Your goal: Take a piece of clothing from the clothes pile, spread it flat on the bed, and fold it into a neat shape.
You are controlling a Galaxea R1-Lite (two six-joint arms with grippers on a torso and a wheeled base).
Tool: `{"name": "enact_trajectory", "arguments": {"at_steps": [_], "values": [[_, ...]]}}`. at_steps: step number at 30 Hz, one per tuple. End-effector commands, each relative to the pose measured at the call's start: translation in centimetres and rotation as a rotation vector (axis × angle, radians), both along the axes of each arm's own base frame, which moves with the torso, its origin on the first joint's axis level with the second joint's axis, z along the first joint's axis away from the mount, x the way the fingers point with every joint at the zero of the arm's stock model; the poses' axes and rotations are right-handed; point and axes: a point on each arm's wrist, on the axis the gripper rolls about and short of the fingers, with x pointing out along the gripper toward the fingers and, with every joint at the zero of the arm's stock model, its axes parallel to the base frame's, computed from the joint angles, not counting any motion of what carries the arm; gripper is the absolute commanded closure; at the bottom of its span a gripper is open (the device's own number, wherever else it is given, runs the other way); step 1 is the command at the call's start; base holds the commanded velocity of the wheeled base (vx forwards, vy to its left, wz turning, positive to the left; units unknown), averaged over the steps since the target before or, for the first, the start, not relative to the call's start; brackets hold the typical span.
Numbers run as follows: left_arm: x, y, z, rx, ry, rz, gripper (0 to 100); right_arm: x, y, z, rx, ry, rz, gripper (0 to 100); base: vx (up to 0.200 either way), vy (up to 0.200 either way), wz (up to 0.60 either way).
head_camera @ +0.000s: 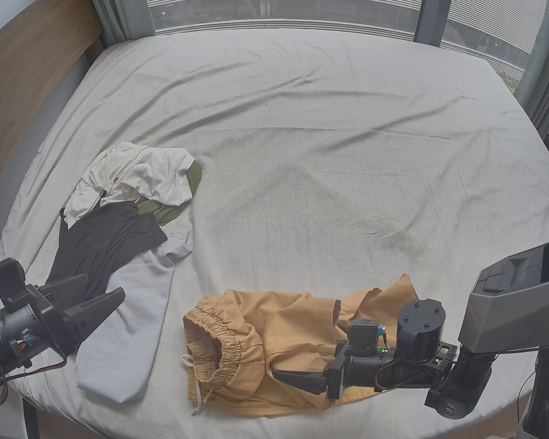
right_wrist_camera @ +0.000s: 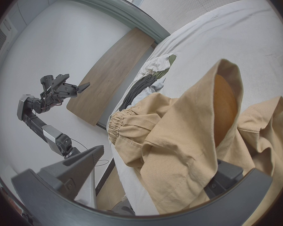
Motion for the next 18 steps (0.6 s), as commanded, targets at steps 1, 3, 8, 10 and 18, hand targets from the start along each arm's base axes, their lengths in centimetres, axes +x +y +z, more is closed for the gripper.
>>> {"name": "enact_trajectory", "arguments": {"at_steps": [1,3,8,10,18], "values": [[0.0,0.0,0.0,-0.001,-0.001,0.002,0,-0.1,0.0,-0.1,-0.004,0.004,0.002,100,0.000,0.000,0.00],[0.0,0.0,0.0,-0.001,0.000,0.000,0,-0.1,0.0,-0.1,-0.004,0.004,0.003,100,0.000,0.000,0.00],[0.0,0.0,0.0,-0.002,0.002,0.000,0,0.0,0.1,0.0,0.001,0.000,0.001,100,0.000,0.000,0.00],[0.0,0.0,0.0,-0.002,0.002,-0.001,0,0.0,0.0,0.1,0.005,-0.004,0.000,100,0.000,0.000,0.00],[-0.5,-0.1,-2.0,0.034,0.063,-0.098,0,-1.7,-2.0,3.3,0.051,-0.014,-0.043,100,0.000,0.000,0.00]]}}
